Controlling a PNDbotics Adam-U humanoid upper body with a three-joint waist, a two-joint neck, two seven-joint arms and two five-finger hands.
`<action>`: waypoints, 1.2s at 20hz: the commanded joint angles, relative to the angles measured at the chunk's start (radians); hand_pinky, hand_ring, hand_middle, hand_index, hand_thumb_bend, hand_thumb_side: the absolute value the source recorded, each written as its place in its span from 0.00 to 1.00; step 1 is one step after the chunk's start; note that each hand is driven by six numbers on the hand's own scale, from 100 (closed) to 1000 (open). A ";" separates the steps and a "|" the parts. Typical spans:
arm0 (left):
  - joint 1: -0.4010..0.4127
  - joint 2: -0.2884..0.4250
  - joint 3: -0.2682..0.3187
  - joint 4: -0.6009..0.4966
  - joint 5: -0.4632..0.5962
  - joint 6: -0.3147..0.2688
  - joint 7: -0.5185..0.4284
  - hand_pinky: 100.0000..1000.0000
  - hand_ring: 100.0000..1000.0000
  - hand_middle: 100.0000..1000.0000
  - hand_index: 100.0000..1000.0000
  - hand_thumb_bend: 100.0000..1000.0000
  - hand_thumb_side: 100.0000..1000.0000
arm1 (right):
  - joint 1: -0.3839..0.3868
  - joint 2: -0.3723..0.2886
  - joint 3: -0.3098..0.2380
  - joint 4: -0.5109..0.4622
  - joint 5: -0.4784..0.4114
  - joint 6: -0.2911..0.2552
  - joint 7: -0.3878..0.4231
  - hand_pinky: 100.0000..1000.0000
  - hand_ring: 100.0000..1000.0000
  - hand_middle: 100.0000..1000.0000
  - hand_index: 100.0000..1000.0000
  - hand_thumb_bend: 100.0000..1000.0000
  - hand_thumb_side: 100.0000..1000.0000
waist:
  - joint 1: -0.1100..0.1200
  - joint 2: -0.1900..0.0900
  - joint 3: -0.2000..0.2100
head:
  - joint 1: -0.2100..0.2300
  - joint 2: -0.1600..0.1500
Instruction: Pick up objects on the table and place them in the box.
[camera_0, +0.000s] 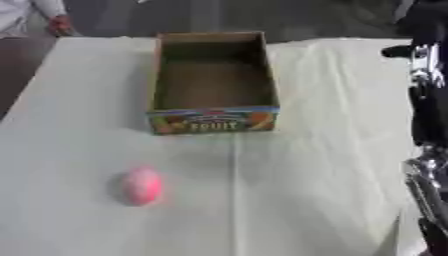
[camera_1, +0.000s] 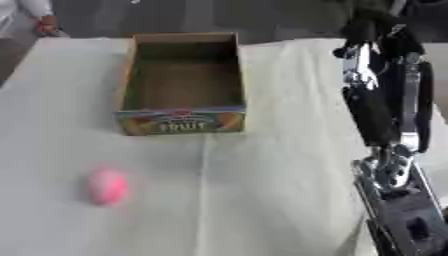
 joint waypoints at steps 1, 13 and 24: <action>-0.021 0.075 0.026 -0.014 -0.037 0.023 -0.027 0.55 0.61 0.67 0.83 0.09 0.71 | -0.005 -0.017 -0.005 -0.020 0.005 0.003 0.000 0.53 0.75 0.51 0.71 0.00 0.55 | 0.007 -0.022 0.003 | -0.005 0.001; -0.171 0.457 -0.082 -0.014 -0.657 0.173 -0.353 0.63 0.68 0.72 0.85 0.00 0.64 | 0.000 -0.019 0.004 -0.020 0.001 0.014 0.009 0.53 0.75 0.51 0.71 0.00 0.55 | 0.021 -0.035 -0.006 | -0.006 0.009; -0.230 0.634 -0.246 -0.014 -0.649 0.146 -0.570 0.65 0.71 0.73 0.86 0.20 0.75 | -0.006 -0.021 0.014 -0.020 -0.003 0.020 0.020 0.53 0.75 0.50 0.71 0.00 0.55 | 0.032 -0.037 -0.022 | 0.000 0.016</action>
